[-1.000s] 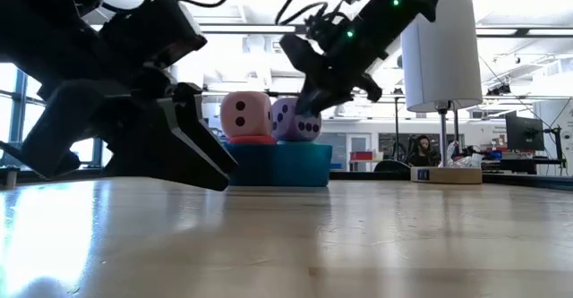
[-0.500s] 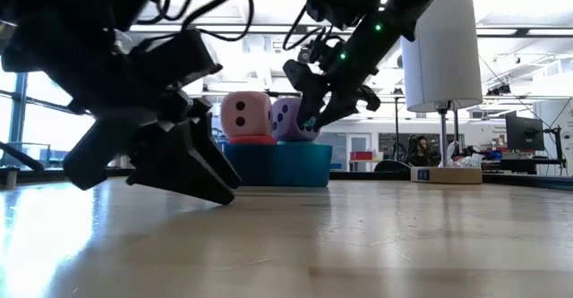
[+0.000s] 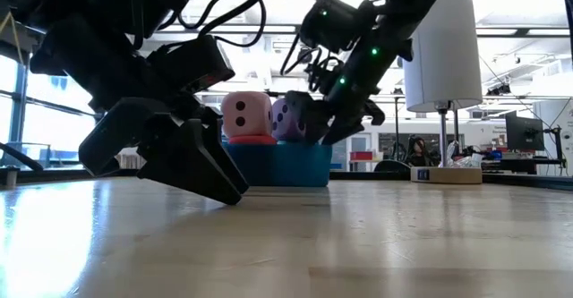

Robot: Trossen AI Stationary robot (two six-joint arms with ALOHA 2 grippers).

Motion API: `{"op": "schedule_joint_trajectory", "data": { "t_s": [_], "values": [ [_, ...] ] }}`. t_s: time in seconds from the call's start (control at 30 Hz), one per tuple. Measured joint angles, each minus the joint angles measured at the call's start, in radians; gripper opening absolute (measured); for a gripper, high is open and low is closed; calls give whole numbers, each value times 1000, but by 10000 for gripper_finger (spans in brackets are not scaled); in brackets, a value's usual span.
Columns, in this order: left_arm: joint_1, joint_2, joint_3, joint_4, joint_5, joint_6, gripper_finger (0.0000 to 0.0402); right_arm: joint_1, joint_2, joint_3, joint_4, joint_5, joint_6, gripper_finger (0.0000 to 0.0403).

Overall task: Pick & Place Dice
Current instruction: Put the small light blue die into the blue bin

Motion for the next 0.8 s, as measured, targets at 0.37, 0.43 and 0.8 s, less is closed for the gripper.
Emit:
{"op": "schedule_joint_trajectory", "data": {
  "t_s": [0.37,0.43,0.8],
  "values": [
    [-2,1,0,-3,2,0,175,29,-28,0,27,26,-9,134],
    [-2,1,-1,-3,3,0,175,32,-29,0,35,21,-9,128],
    [-2,-7,-2,-7,9,1,175,37,-18,0,71,-71,-9,118]
  ]
}}
